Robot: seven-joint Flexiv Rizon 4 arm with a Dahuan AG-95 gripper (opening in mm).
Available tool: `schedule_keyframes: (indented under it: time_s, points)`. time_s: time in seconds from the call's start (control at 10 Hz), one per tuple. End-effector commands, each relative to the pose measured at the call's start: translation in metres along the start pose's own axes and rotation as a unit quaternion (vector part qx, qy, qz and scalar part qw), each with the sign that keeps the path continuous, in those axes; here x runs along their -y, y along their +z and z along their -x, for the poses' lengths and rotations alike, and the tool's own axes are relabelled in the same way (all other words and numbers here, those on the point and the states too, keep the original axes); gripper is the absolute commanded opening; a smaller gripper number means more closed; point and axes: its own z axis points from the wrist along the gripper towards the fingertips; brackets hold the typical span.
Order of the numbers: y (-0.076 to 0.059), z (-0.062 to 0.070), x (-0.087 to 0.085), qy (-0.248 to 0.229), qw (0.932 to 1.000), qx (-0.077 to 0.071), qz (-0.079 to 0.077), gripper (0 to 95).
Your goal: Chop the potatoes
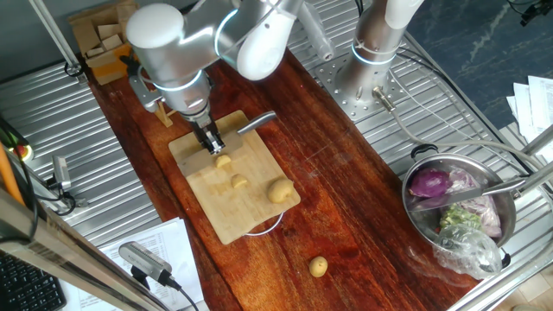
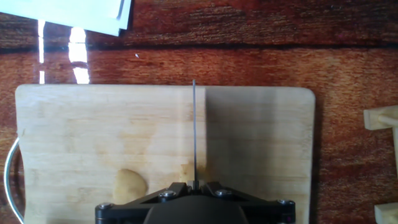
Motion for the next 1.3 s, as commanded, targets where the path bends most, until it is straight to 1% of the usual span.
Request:
schedule_keyframes:
  time_s: [0.1, 0.2, 0.3, 0.8, 1.0, 1.3]
  points:
    - [0.011, 0.003, 0.000, 0.004, 1.0000, 0.003, -0.004, 0.0]
    - [0.011, 0.004, -0.001, 0.005, 1.0000, 0.002, -0.003, 0.0]
    - [0.007, 0.005, -0.001, 0.003, 1.0000, -0.003, -0.007, 0.0]
    - [0.003, 0.004, -0.001, 0.002, 1.0000, -0.001, -0.005, 0.0]
    - [0.000, 0.004, -0.001, 0.001, 1.0000, -0.003, -0.003, 0.0]
    - [-0.001, 0.003, -0.001, 0.000, 1.0000, -0.003, -0.003, 0.0]
